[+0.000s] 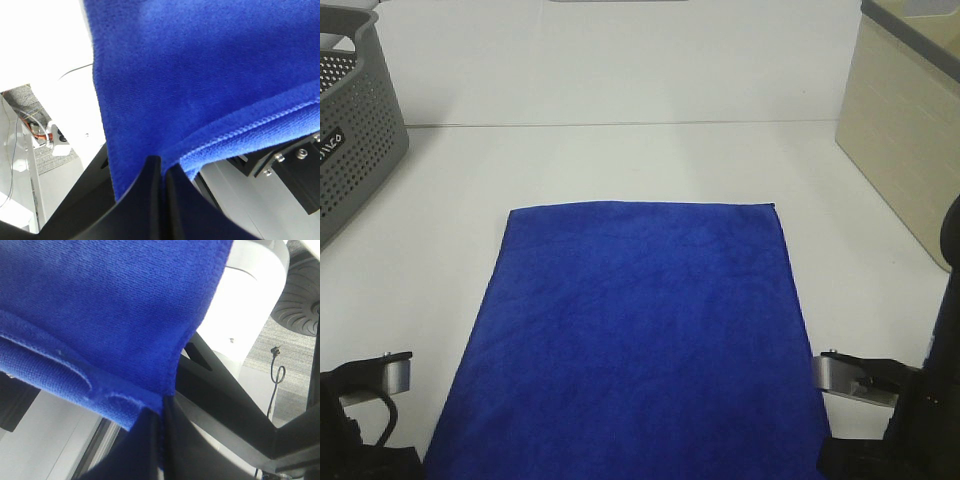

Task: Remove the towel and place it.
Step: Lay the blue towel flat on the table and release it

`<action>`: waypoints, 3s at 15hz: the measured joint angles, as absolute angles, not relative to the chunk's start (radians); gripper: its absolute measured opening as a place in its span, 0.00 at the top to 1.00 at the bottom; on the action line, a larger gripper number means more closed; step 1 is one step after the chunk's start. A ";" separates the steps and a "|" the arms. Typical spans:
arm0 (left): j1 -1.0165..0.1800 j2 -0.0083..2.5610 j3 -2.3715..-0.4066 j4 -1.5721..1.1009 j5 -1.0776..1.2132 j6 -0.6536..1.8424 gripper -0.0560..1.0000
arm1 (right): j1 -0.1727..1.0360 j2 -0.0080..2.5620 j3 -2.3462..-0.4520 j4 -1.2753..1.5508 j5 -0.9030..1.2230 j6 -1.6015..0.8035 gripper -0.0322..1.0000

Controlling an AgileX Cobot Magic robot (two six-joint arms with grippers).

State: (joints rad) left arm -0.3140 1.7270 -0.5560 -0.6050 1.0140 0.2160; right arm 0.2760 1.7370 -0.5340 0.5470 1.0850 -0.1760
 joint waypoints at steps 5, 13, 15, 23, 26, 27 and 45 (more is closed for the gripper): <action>-0.314 1.738 -0.556 -0.605 1.014 0.218 0.95 | 0.276 1.769 -0.534 0.558 1.074 -0.181 0.95; -0.308 1.740 -0.555 -0.524 1.011 0.255 0.37 | 0.272 1.770 -0.527 0.493 1.078 -0.181 0.50; -0.308 1.740 -0.555 -0.522 1.014 0.255 0.27 | 0.272 1.770 -0.527 0.490 1.085 -0.181 0.37; -0.308 1.740 -0.555 -0.521 1.051 0.255 0.25 | 0.271 1.770 -0.535 0.488 1.125 -0.181 0.34; -0.308 1.740 -0.561 -0.520 1.085 0.255 0.25 | 0.271 1.758 -0.588 0.488 1.150 -0.180 0.34; -0.308 1.740 -0.580 -0.515 1.112 0.256 0.25 | 0.271 1.739 -0.616 0.488 1.153 -0.180 0.34; -0.243 2.041 -1.674 -0.053 1.195 0.077 0.22 | -0.010 1.840 -1.571 0.382 1.213 -0.093 0.21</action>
State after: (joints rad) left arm -0.2430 2.0410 -1.6740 -0.0530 1.1950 0.0770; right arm -0.0100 1.8400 -1.5710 0.3820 1.2130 -0.0930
